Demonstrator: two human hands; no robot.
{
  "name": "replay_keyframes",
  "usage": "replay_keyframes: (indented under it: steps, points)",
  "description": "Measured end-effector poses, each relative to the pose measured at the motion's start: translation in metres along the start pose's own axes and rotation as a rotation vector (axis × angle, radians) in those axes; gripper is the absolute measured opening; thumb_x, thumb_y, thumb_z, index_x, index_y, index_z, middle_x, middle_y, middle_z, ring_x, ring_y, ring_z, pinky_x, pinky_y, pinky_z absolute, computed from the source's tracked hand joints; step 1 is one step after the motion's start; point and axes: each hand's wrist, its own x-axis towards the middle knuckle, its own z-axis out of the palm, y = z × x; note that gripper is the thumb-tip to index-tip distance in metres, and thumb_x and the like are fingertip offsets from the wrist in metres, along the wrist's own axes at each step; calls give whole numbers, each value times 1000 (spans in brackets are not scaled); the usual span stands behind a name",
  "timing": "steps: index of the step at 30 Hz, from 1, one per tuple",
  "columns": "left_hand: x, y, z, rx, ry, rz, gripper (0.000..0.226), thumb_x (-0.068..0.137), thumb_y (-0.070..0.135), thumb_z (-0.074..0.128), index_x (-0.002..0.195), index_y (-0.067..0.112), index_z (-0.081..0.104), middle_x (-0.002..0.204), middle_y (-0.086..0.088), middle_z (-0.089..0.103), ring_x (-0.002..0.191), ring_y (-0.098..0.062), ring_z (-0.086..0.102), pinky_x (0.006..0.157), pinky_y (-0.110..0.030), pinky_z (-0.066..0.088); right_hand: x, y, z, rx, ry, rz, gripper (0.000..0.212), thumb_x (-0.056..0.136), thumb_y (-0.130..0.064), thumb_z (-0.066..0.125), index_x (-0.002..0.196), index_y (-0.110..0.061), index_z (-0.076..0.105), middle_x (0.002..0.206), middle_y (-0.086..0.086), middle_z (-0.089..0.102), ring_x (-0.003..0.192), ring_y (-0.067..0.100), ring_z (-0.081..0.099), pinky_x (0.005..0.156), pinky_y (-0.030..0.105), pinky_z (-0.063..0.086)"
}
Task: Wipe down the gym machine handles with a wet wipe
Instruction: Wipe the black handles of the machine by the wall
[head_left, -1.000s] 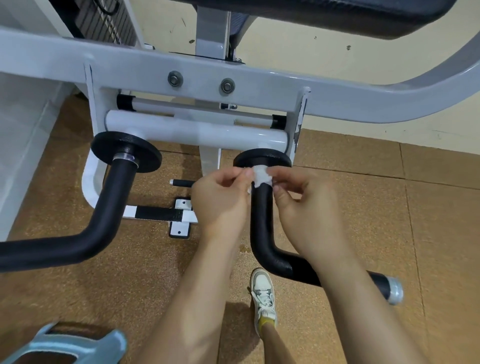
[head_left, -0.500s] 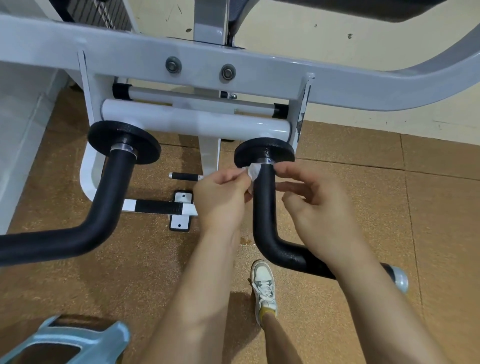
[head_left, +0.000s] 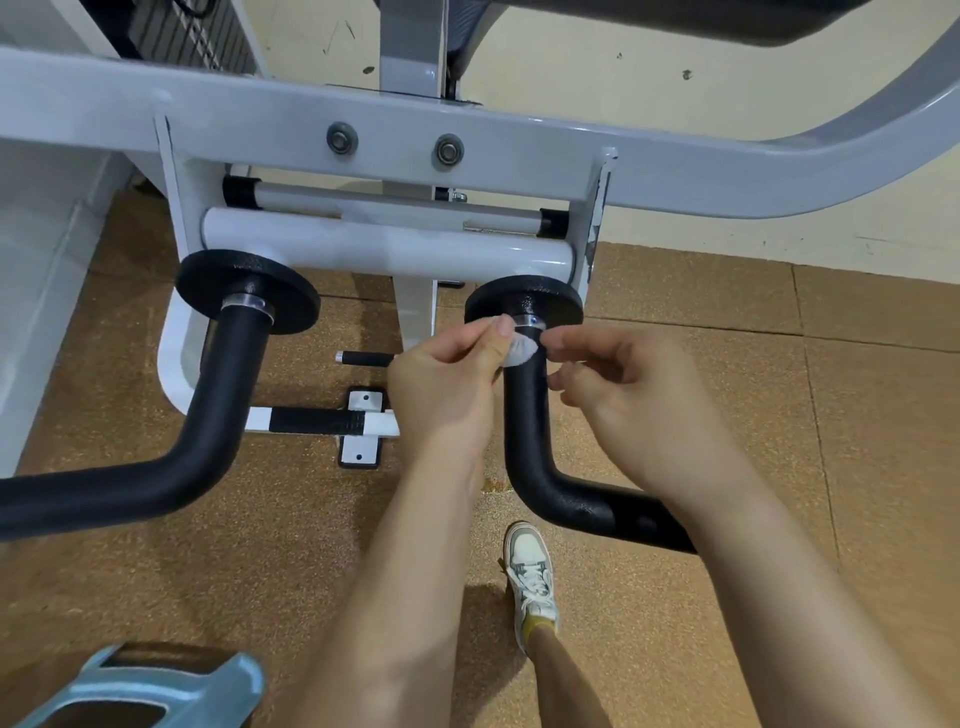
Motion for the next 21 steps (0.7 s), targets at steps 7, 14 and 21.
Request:
replay_keyframes:
  steps: [7, 14, 21]
  points:
    - [-10, -6, -21, 9, -83, -148, 7, 85, 3, 67, 88, 6, 72, 88, -10, 74, 75, -13, 71, 73, -22, 58, -5, -6, 1, -88, -16, 1, 31, 90, -9, 57, 116, -21, 68, 91, -21, 63, 90, -2, 61, 81, 6, 41]
    - [3, -7, -8, -33, -66, -101, 6, 85, 10, 69, 88, 12, 73, 96, -15, 74, 89, -23, 72, 70, -26, 58, -10, -7, 0, -124, -28, -8, 32, 90, -11, 58, 119, -20, 66, 111, -10, 69, 98, 0, 62, 91, 17, 44]
    - [-2, -15, -12, 33, -147, -172, 22, 90, 29, 64, 91, 10, 74, 90, -13, 75, 88, -27, 72, 81, -36, 57, -13, -4, -4, -84, -59, 0, 36, 90, -12, 60, 125, -20, 63, 117, -10, 67, 100, -1, 63, 96, 22, 46]
